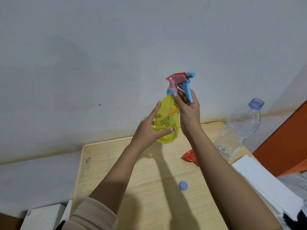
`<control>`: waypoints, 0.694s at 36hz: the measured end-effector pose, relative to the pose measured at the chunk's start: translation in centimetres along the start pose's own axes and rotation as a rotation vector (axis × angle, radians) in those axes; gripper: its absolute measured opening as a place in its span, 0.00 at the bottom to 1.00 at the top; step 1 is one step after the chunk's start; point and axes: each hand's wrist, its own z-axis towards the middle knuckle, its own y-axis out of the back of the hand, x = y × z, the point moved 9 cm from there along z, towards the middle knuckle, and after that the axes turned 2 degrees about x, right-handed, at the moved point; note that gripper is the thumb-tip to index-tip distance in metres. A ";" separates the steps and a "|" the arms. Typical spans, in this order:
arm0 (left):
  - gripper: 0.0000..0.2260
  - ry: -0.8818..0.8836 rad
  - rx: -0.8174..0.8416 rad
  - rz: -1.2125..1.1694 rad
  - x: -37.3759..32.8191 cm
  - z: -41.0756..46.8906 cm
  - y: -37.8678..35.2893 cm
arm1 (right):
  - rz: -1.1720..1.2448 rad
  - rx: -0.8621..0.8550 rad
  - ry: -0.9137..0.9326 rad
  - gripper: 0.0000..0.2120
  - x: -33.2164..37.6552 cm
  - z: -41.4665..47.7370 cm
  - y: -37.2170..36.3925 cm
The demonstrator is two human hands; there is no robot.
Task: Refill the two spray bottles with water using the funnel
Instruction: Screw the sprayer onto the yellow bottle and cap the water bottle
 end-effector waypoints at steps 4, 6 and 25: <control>0.43 0.011 0.061 -0.042 0.0 -0.3 -0.5 | -0.007 0.115 -0.045 0.08 0.1 0.3 -0.3; 0.43 0.015 0.069 -0.050 0.0 -0.4 -0.5 | -0.015 0.194 -0.093 0.05 -0.1 0.2 -0.5; 0.45 0.073 0.193 -0.144 0.6 -0.4 -2.9 | 0.049 0.338 -0.119 0.11 -0.2 0.7 -0.1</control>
